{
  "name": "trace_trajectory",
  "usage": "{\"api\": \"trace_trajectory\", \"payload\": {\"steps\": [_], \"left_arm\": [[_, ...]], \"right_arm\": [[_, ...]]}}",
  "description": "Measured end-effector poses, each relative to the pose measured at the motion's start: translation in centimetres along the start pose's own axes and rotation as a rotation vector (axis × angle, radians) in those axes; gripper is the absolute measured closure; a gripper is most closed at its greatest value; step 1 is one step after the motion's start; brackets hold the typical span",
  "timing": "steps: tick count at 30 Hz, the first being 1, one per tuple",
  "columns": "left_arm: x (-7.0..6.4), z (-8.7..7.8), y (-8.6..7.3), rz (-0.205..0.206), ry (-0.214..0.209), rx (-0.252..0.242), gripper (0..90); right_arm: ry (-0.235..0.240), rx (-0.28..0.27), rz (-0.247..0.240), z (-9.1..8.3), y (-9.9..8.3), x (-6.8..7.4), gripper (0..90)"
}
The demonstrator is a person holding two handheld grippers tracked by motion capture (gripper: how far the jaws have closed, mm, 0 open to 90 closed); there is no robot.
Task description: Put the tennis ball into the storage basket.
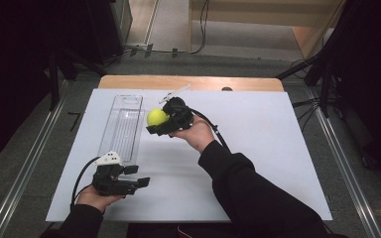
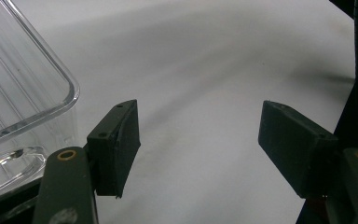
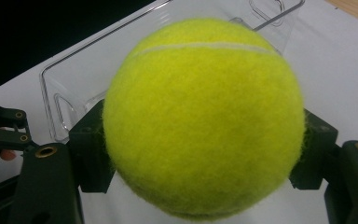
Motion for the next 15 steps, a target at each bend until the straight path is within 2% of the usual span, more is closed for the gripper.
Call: {"api": "trace_trajectory", "payload": {"steps": [15], "left_arm": [[0.0,0.0,0.0,0.003,-0.003,-0.001,30.0]], "right_arm": [[-0.001,-0.001,-0.005,1.6,1.3,0.3,23.5]]}}
Point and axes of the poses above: each handheld gripper's, and its own axes: z roughly forward along the jaws, y roughly out of its top, x roughly to its left, the point moved 8 cm from there along z, roughly forward along the jaws, and after that the axes turned 2 degrees about -z, right-handed, at the moved point
